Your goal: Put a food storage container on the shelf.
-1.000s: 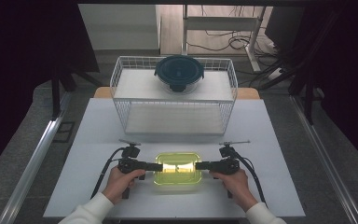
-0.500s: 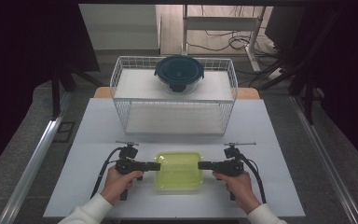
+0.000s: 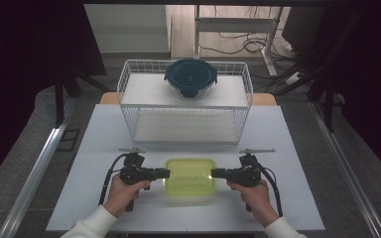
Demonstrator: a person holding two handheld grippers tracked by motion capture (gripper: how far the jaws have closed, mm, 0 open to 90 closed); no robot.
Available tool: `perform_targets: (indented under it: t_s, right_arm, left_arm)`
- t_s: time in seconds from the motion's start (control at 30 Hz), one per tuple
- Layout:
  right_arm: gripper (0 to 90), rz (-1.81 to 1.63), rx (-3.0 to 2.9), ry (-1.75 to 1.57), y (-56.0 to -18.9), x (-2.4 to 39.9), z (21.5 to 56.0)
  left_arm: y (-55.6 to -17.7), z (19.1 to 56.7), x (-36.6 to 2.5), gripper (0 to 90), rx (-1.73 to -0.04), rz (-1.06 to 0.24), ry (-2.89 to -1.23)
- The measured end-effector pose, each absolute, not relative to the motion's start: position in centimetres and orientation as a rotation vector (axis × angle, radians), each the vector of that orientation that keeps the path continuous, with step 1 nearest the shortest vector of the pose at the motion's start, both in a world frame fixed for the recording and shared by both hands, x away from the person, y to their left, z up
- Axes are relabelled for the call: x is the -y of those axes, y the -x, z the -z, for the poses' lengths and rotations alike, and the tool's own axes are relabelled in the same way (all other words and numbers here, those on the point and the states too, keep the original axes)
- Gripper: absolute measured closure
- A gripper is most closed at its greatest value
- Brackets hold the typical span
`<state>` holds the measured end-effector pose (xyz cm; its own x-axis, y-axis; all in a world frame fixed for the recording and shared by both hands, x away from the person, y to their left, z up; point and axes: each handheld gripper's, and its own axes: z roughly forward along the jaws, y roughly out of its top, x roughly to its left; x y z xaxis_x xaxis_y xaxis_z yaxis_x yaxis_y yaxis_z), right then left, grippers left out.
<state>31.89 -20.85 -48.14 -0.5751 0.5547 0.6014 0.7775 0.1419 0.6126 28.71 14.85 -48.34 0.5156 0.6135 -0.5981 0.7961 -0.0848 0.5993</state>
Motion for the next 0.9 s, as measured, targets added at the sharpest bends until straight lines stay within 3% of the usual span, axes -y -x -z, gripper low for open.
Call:
perform_targets:
  t_s: [0.9]
  right_arm:
    - [79.9, 1.519, 2.268, 1.234, -31.5, 20.9, 45.6]
  left_arm:
    - [-28.8, 46.3, -14.8, 78.2, -1.125, 0.164, -1.786]
